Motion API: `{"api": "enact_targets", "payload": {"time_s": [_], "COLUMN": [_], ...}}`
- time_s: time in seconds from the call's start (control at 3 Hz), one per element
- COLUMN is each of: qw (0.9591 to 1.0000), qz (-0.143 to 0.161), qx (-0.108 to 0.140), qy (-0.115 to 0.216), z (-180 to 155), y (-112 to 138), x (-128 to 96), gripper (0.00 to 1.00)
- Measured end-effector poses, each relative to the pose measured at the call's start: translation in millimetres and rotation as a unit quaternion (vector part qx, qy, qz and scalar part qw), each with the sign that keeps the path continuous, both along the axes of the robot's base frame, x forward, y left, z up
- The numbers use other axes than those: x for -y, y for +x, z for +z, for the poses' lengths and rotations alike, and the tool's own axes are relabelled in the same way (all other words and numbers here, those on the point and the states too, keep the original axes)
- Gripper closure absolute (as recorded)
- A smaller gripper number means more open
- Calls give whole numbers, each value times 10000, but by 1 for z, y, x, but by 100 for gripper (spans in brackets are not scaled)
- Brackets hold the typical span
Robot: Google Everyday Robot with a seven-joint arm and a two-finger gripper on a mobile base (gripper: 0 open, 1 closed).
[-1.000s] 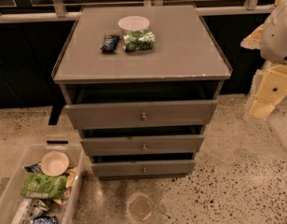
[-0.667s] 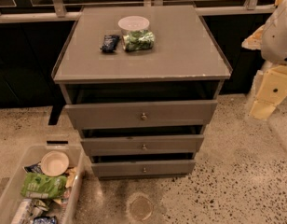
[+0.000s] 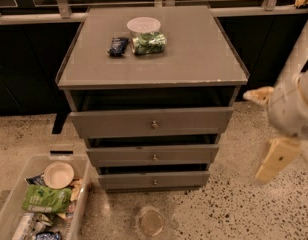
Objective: Open bottom drawer
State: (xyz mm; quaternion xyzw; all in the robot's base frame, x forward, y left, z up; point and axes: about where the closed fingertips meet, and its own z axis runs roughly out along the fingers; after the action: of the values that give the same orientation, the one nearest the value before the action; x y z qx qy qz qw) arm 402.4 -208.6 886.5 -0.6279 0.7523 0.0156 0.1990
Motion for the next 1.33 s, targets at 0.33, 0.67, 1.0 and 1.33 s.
{"api": "enact_targets", "payload": {"time_s": [0.33, 0.67, 1.0, 1.33], "qw": [9970, 9938, 9897, 9843], "qz": [313, 439, 346, 410], "qx": [-133, -473, -1164, -1633], "qy": [698, 910, 761, 535], "z": [-91, -211, -339, -438], "y": [-23, -51, -93, -104], "x": [-16, -19, -20, -37], "gripper": [0, 0, 0, 0]}}
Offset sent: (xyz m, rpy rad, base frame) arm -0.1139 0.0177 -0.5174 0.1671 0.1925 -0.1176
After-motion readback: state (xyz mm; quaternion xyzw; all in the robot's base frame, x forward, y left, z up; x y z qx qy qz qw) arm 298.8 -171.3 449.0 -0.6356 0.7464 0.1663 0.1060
